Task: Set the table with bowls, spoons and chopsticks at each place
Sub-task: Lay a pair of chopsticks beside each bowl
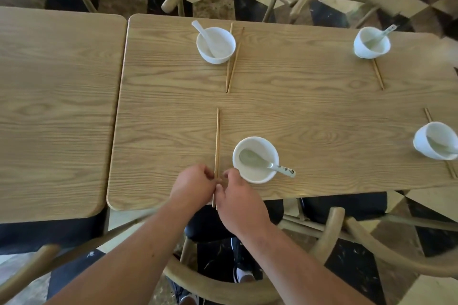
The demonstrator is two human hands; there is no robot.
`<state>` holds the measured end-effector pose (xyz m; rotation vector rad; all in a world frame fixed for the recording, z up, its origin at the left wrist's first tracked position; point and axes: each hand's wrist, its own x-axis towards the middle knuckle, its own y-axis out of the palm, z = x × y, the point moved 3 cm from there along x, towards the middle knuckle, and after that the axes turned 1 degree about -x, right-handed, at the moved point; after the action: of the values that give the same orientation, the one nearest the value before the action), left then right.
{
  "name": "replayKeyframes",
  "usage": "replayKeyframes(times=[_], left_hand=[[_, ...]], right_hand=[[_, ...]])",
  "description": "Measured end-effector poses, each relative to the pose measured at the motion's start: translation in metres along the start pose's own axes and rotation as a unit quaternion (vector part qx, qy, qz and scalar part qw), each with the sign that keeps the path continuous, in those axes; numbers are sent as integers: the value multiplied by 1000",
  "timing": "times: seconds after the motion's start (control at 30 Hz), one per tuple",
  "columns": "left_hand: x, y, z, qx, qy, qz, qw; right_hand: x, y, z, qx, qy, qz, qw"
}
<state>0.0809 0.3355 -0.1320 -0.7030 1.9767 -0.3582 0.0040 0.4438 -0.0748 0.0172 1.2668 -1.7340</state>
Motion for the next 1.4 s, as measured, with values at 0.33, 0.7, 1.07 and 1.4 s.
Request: replayKeyframes(times=[0.33, 0.7, 1.07, 1.4], left_hand=[[1, 15, -15, 7, 4, -45, 999], [-17, 16, -25, 92, -3, -104, 990], [-31, 26, -31, 35, -21, -136, 990], [-34, 34, -35, 53, 9, -162, 985]], right_hand=[[-11, -2, -21, 64, -37, -7, 997], [-12, -38, -40, 63, -110, 9, 992], [-5, -96, -82, 87, -158, -87, 980], [74, -137, -95, 21, -5, 19, 1000]])
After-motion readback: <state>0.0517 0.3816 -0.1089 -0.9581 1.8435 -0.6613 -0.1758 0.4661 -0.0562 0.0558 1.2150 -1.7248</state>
